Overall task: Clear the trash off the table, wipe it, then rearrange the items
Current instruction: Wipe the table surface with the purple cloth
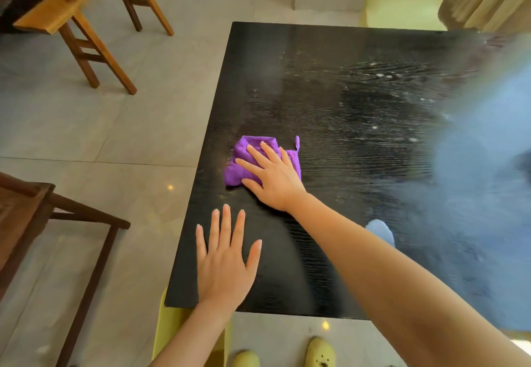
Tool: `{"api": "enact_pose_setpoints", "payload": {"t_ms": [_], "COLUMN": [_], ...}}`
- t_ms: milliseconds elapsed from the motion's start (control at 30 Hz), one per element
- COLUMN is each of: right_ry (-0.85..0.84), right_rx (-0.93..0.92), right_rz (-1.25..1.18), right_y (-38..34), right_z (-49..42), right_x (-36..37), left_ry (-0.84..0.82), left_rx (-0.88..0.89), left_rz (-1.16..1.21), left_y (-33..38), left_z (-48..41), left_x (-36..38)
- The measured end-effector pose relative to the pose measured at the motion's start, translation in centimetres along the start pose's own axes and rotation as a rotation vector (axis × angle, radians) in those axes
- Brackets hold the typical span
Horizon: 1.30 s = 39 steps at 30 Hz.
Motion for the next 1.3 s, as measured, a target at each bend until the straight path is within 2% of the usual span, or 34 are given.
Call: {"api": "enact_pose_setpoints", "payload": {"t_ms": [200,300,567,833,1033,1167,1300], "right_ry": [-0.040,-0.029,-0.056,0.002,0.112,0.242,0.405], "right_rx": [-0.145,-0.162,-0.093,0.028,0.208,0.471,0.741], "right_rz": [-0.001,-0.020,-0.035,-0.066,-0.095,-0.105,-0.114], "right_y": [2.4,5.1,12.1,17.1,19.4,20.1,17.5], "right_z": [4.7,7.5,14.5,22.1,27.3,31.8,32.6], "right_x": [-1.3,-2.3,-4.5,-6.5,-7.4,-7.4,-6.3], "left_ry": [-0.026,-0.044,-0.004,0.008,0.003,0.004,-0.005], "left_rx": [-0.050,-0.046,-0.038,-0.044,-0.041,-0.033,-0.037], "left_rz": [0.039,0.051,0.000,-0.022,-0.030,-0.024,-0.030], "left_y": [1.0,2.6,3.0,3.4,3.5,3.5,3.5], "left_z": [2.1,3.3,3.5,3.8,3.8,3.8,3.8], "left_x": [0.2,0.5,0.8,0.3,0.3,0.3,0.3]}}
Point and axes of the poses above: each hand's wrist, its own z-axis away from the middle knuckle, its own x-axis out of the palm, y = z × x, the point moved 3 cm from there along -z, towards the middle knuckle, and after that the axes turned 10 degrees about -x, right-handed, at the moved point
